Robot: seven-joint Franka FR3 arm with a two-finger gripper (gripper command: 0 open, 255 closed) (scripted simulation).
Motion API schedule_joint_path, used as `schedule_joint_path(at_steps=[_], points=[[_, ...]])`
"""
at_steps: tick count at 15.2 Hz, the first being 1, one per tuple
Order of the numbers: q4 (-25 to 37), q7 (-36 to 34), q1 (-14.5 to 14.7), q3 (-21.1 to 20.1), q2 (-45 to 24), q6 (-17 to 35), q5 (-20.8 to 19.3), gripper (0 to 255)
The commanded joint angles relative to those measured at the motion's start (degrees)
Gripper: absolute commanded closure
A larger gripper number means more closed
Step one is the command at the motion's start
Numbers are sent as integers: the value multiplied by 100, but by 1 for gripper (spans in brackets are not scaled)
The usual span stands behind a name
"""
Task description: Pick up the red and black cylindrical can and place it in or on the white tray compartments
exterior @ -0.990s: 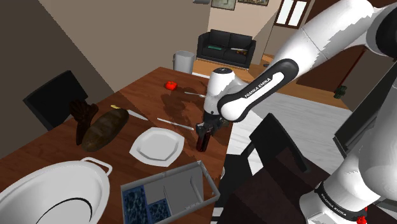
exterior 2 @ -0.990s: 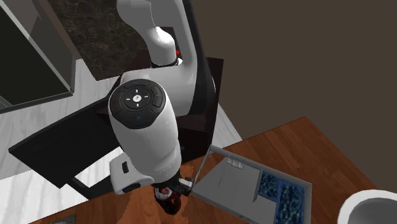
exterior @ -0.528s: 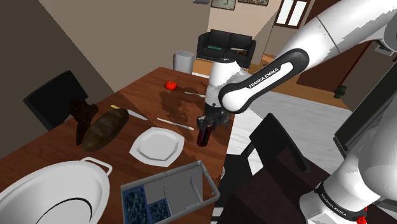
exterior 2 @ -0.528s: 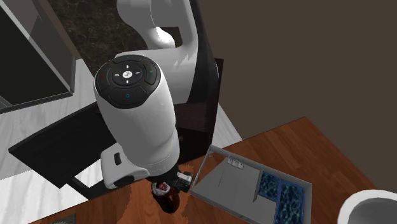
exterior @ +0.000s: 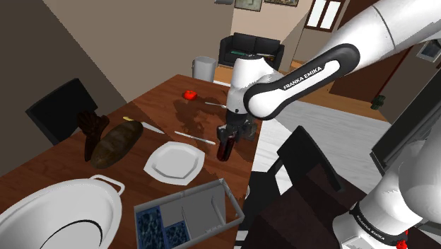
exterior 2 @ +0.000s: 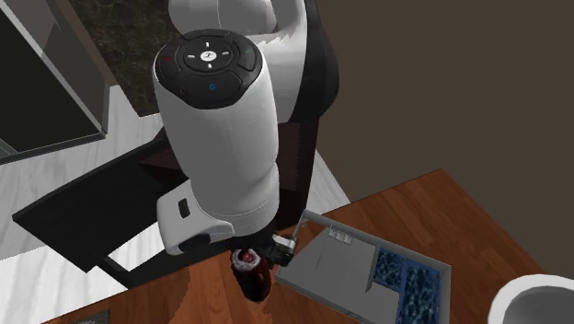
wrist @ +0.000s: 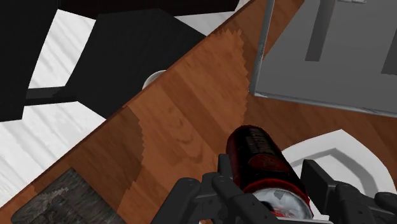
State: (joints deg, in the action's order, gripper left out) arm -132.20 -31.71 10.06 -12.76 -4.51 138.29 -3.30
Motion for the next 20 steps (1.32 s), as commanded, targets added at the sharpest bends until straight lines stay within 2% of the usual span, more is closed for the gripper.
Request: schedule_joint_path(at_steps=[1,9,17,20], points=[[82,-324,165,-131,-37,-56,-37,255],[498,-1523,800,-624,-159,-402,-168,255],[1363,-2737,1484,-1031,-641,-885,-457,255],[1285,-2801,1506,-1004,-779,-683,-545,255]])
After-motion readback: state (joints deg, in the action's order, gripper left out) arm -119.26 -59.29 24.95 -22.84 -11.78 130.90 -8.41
